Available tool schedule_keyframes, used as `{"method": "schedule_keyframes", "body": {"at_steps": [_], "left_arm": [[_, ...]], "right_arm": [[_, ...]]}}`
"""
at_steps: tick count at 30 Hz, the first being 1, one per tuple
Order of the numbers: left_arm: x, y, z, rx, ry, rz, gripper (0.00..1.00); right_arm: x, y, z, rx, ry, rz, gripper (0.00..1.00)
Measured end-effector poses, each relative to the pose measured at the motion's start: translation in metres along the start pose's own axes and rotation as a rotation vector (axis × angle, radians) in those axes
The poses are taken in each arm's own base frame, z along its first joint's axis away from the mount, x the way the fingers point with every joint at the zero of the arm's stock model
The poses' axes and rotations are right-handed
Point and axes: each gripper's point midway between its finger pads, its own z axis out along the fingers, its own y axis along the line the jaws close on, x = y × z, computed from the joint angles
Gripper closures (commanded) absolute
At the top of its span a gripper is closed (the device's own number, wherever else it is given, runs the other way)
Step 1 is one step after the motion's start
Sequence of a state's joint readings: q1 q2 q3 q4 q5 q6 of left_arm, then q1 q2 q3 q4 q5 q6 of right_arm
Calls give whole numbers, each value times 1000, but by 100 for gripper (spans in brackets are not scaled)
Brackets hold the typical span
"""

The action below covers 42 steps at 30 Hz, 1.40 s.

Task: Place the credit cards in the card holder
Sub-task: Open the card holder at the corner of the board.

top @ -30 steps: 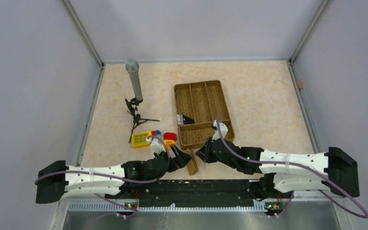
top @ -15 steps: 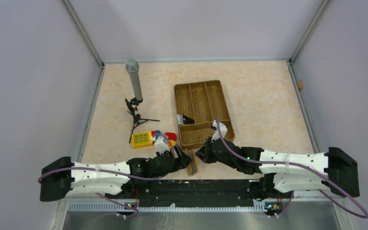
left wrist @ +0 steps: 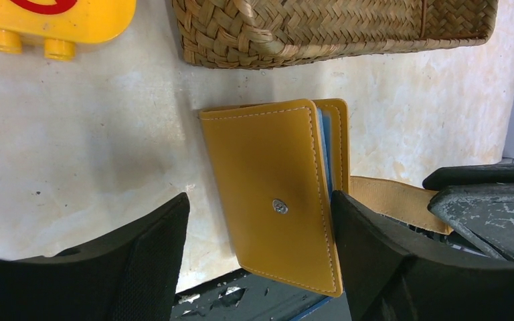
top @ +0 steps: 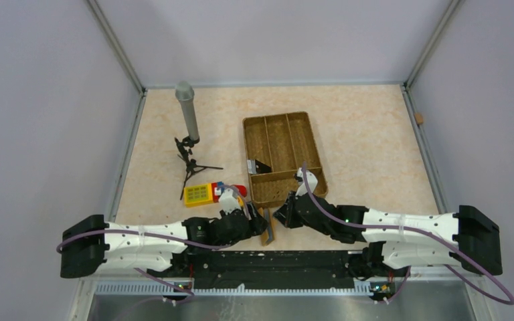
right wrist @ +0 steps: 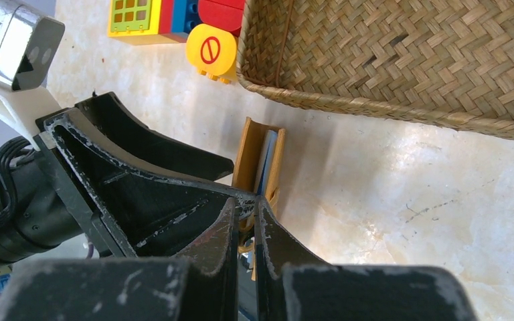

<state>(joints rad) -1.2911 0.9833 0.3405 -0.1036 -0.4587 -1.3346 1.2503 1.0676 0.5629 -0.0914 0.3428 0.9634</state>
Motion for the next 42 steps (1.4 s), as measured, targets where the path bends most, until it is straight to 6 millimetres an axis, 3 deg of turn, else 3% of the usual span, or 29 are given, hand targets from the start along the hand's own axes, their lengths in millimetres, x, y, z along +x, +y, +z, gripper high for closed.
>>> {"method": "schedule_keyframes", "body": {"at_steps": [7, 14, 21, 26, 29, 34, 35, 37, 42], "left_arm": [[0, 1, -1, -34, 8, 20, 24], [0, 5, -3, -49, 11, 22, 24], [1, 14, -4, -82, 18, 46, 25], [4, 30, -4, -149, 32, 87, 43], [4, 33, -6, -157, 33, 84, 57], [2, 35, -11, -110, 21, 51, 69], [2, 37, -11, -107, 20, 47, 71], [4, 44, -10, -97, 20, 39, 75], [6, 55, -8, -88, 23, 22, 75]], "right_arm": [[0, -9, 0, 40, -7, 4, 100], [7, -38, -6, 136, -11, 11, 100], [3, -43, -10, 151, -34, 20, 100], [5, -55, -11, 194, -39, 20, 100], [13, -73, -12, 252, -35, 16, 100], [34, -109, -15, 343, -3, 17, 100], [37, -114, -16, 354, 2, 16, 98], [42, -121, -17, 375, 12, 17, 84], [39, -120, -20, 366, 4, 23, 59]]}}
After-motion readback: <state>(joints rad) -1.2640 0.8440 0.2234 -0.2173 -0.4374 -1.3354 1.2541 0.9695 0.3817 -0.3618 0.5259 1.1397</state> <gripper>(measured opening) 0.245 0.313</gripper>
